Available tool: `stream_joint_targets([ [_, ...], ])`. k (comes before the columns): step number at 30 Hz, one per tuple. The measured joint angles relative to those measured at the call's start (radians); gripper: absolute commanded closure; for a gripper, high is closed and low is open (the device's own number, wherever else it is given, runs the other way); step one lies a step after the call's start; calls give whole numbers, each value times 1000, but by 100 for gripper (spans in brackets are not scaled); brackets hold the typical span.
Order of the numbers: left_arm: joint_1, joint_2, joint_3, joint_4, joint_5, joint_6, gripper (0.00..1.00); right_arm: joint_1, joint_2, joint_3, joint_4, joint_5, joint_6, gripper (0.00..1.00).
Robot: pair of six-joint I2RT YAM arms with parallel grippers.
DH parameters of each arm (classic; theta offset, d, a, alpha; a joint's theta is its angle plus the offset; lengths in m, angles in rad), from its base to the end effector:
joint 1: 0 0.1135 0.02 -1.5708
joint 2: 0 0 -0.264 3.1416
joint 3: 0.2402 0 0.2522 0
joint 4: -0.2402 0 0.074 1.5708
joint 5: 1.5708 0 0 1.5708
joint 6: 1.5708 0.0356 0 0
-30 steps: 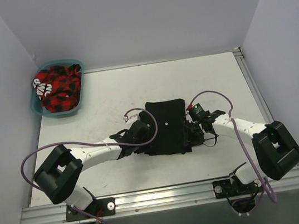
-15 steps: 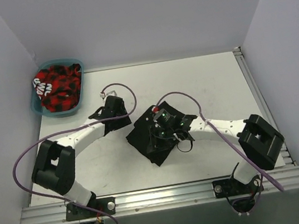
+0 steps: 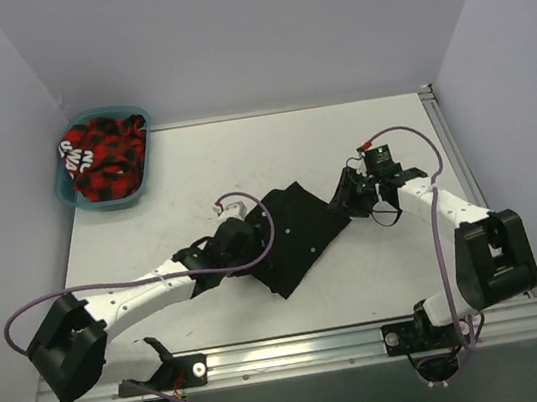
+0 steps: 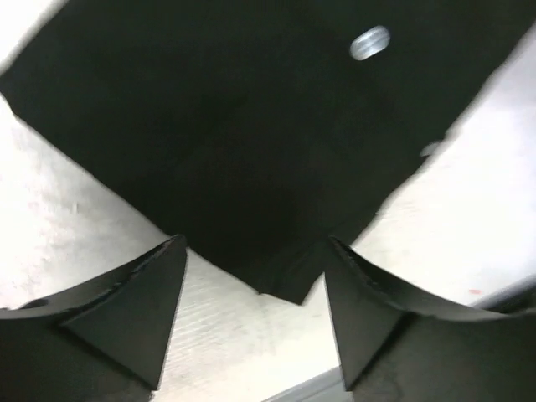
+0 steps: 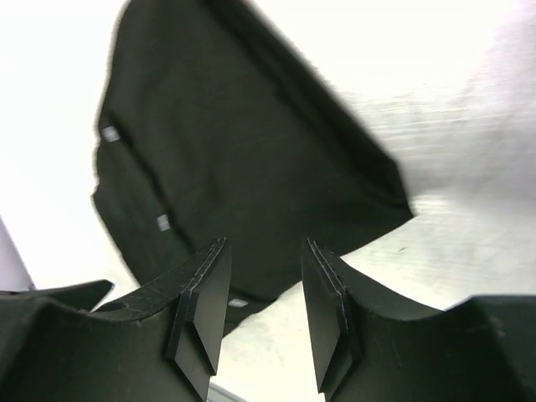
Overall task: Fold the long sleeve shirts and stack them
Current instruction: Fold the shirt
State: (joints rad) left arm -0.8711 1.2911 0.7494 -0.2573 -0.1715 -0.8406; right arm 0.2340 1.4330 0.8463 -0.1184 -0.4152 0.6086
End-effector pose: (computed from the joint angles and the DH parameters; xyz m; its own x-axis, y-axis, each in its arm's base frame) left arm 0.1747 -0.1981 0.2142 -0.8124 -0.1749 -0.5563 0.1078 0.8925 -0.4380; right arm 0.2905 0.0840 0.2203 -0.8094 0.3449 -0.4753 -0.0588 0.7578 0.6499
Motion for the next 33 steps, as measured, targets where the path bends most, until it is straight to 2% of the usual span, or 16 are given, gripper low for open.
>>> stream_joint_targets([
  [6, 7, 176, -35, 0, -9, -37, 35, -31, 152, -6, 10, -21, -35, 64],
  [11, 121, 210, -11, 24, -3, -15, 38, -21, 178, -71, 87, -50, -7, 66],
  [14, 233, 234, 19, 9, -13, 22, 38, 43, 141, -125, 141, -46, 47, 66],
  [16, 314, 257, 52, -24, -21, 58, 37, 133, 105, -169, 174, -35, 99, 66],
  [19, 395, 287, 106, -81, -43, 107, 32, 246, 66, -217, 198, -36, 175, 66],
  [22, 417, 296, 172, -149, -67, 160, 23, 286, 15, -235, 174, -24, 229, 64],
  [24, 399, 282, 207, -171, -83, 201, 16, 285, -40, -235, 146, -1, 237, 62],
  [26, 344, 239, 217, -182, -134, 242, 12, 278, -116, -223, 88, 33, 231, 49],
  [28, 240, 169, 217, -196, -195, 282, 4, 262, -199, -203, 34, 55, 209, 36],
  [30, 97, 90, 217, -196, -252, 321, 3, 223, -278, -189, -6, 64, 187, 30],
  [33, -93, 28, 221, -196, -328, 370, 3, 111, -390, -189, -77, 71, 151, 11],
])
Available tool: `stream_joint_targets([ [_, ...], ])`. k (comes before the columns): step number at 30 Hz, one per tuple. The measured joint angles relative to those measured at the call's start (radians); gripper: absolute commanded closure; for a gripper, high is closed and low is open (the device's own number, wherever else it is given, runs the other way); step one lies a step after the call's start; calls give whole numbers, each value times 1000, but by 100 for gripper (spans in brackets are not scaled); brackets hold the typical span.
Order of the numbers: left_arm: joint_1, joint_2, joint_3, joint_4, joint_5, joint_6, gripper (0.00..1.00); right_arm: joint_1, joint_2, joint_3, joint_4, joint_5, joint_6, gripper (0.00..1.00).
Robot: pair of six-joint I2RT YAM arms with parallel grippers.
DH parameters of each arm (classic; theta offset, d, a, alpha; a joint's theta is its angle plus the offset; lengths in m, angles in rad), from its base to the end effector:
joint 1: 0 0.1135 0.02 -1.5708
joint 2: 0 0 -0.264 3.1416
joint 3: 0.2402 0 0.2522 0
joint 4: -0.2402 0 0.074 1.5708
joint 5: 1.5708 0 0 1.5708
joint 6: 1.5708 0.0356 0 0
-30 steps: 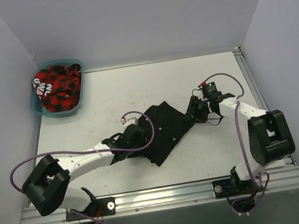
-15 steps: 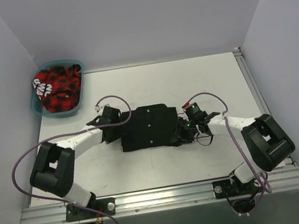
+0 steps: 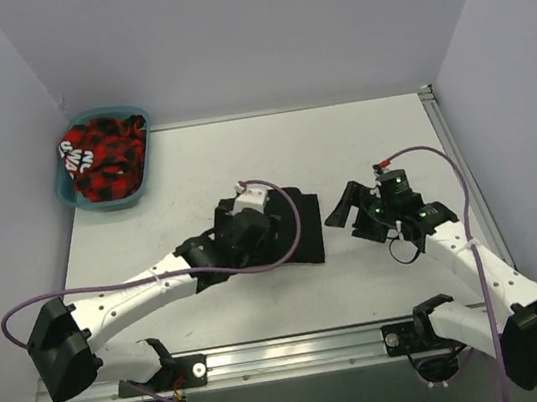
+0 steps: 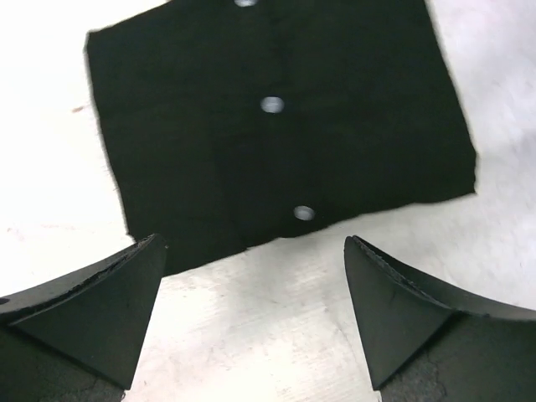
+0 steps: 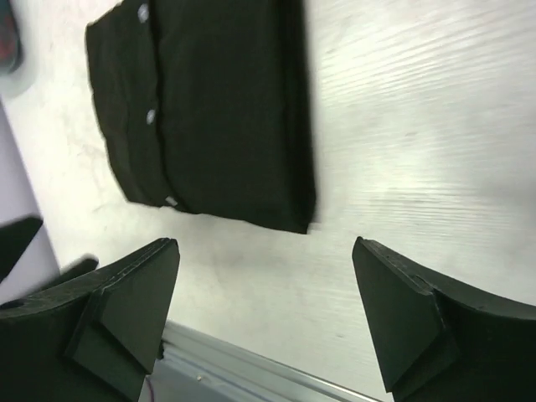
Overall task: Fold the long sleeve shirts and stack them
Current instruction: Fold the shirt
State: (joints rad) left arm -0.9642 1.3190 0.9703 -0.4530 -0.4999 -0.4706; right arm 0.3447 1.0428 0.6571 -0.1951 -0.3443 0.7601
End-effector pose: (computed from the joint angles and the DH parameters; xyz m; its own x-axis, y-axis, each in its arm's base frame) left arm 0.1726 -0.2188 0.2662 -0.6059 0.1751 -0.7761 0.2876 0.9577 -0.0084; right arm 0.2090 0.0878 0.2460 -0.7764 0.4103 -0.4783 -0.0672 0.7007 0.7102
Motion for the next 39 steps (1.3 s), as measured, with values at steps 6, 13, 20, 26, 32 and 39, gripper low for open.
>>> stream_joint_targets([
  [6, -268, 167, 105, -7, -149, 122, 3, -158, -148, -11, -159, 26, -63, 0],
  [13, -412, 513, 314, -3, -267, 282, 6, -251, -253, -53, -265, 24, -63, 0],
  [20, -428, 683, 374, 32, -308, 408, 9, -344, -311, -78, -296, 10, -54, 0],
  [26, -421, 751, 391, 120, -350, 498, 20, -422, -319, -97, -308, -17, -57, 0],
  [32, -394, 792, 395, 201, -370, 525, 63, -438, -294, -104, -309, -45, -79, 0],
  [39, -378, 771, 326, 236, -341, 492, 95, -438, -208, -121, -249, -98, -72, 0],
])
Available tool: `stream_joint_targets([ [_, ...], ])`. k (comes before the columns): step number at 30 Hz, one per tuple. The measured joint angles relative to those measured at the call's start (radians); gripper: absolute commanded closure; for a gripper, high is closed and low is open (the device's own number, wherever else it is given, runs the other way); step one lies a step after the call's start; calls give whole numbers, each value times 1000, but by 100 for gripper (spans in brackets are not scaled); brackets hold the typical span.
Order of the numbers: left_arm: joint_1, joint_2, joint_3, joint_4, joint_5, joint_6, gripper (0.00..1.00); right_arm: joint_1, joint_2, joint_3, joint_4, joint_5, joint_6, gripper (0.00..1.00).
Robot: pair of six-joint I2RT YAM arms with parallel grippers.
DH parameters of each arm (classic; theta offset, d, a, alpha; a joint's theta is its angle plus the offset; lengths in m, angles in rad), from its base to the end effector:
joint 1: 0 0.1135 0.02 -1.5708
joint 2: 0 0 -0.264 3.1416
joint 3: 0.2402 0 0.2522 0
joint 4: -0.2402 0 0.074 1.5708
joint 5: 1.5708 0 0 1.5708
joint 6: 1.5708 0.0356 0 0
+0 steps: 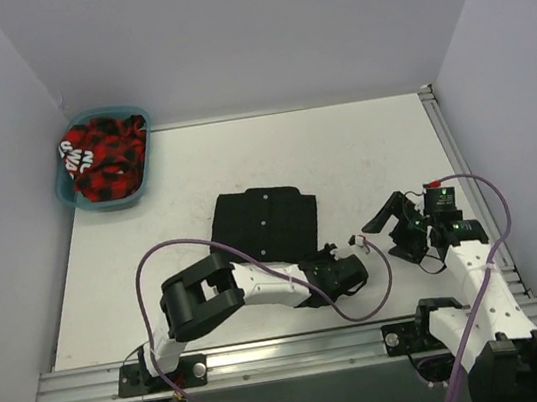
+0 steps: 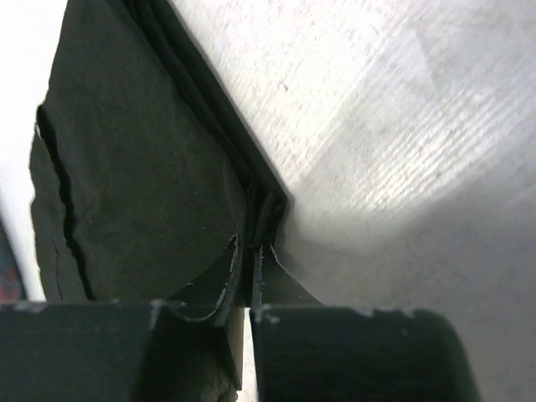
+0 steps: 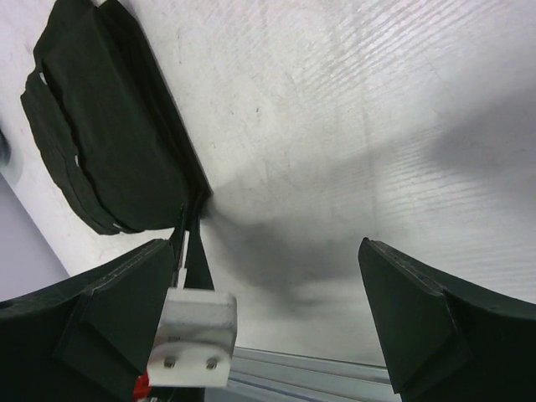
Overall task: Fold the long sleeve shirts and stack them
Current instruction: Fold the shirt
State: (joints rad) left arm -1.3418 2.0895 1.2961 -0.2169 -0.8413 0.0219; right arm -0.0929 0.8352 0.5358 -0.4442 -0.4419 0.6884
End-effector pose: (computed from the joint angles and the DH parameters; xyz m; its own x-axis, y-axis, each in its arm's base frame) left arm 0.1206 -0.4005 0.1275 -0.1800 0.8365 -0.5177 0.5632 0.5191 0.6429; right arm 0.1734 -0.0009 0.2224 -0.6664 0.6389 -0.3845 0.2509 0.6777 0.6912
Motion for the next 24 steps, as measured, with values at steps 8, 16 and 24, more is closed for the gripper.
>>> stream_joint_targets([
  [8, 12, -167, -126, 3, 84, -99, 97, 2, 162, -48, 216, -124, 103, 0],
  [16, 48, -298, -163, 4, 149, -191, 97, 167, 393, -92, 523, -166, 265, 0],
  [24, 52, -316, -189, 3, 203, -270, 97, 302, 660, -100, 945, -219, 473, 0],
])
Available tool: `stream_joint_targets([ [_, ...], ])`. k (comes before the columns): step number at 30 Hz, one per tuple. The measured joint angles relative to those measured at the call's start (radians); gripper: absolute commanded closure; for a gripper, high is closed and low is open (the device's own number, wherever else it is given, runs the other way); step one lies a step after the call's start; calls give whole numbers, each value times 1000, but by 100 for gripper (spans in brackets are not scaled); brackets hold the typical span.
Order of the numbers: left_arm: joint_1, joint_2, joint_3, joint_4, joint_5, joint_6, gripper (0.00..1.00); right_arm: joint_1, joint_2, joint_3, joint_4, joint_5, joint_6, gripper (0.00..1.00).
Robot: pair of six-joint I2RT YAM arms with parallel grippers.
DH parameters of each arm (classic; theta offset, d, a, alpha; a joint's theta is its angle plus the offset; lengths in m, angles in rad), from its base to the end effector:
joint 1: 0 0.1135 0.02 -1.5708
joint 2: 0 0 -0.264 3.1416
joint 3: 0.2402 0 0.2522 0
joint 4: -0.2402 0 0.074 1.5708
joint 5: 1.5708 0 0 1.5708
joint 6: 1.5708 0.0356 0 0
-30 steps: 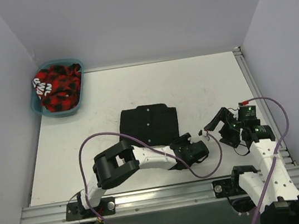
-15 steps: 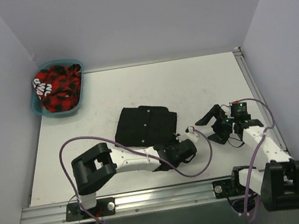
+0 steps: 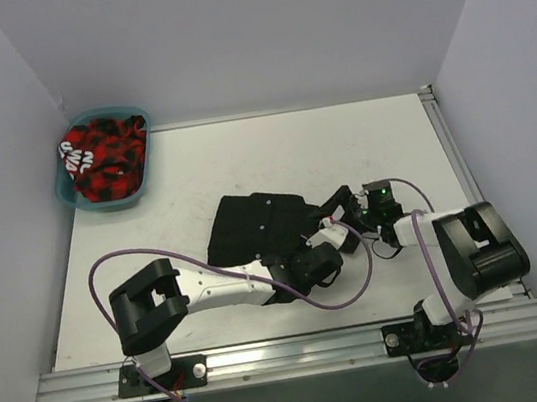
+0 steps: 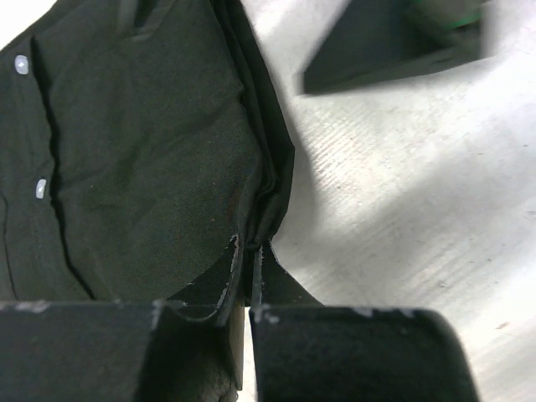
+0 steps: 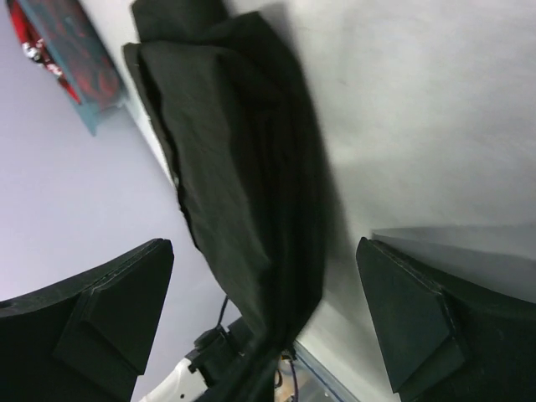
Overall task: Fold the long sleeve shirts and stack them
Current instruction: Fold the shirt
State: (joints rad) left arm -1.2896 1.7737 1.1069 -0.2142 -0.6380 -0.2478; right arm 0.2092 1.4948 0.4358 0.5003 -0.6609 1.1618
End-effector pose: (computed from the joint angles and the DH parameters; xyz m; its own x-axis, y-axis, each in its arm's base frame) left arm 0.1225 -0.3477 0.1886 -0.3710 0.5745 -0.7296 0.5937 0.7509 0.2893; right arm 0.2486 0.0751 0.1384 -0.8238 0.5656 -0.0387 0.2081 0.3651 0.9074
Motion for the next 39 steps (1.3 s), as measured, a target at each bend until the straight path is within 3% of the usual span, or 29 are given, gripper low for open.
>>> stream_joint_targets([
  [5, 0, -3, 0, 1, 19, -39, 97, 69, 145, 10, 264, -26, 126, 0],
  [9, 8, -20, 0, -2, 19, -68, 97, 114, 189, 1, 377, -12, 177, 0],
  [27, 27, -94, -6, -5, 49, -209, 97, 174, 231, 38, 405, 31, 176, 16],
  [30, 27, -94, -6, -6, 51, -219, 97, 174, 233, 37, 401, 34, 171, 27],
  [35, 24, -94, -6, -4, 79, -245, 90, 174, 245, 36, 365, 55, 145, 64],
  [36, 22, -94, -7, -5, 84, -248, 84, 174, 247, 35, 351, 57, 139, 71],
  [37, 21, -94, -7, -5, 92, -252, 77, 174, 247, 35, 333, 60, 129, 88],
  [38, 21, -94, -7, -6, 100, -257, 71, 174, 246, 36, 315, 63, 114, 94],
  [39, 21, -94, -5, -13, 117, -267, 60, 174, 246, 37, 292, 63, 101, 100],
])
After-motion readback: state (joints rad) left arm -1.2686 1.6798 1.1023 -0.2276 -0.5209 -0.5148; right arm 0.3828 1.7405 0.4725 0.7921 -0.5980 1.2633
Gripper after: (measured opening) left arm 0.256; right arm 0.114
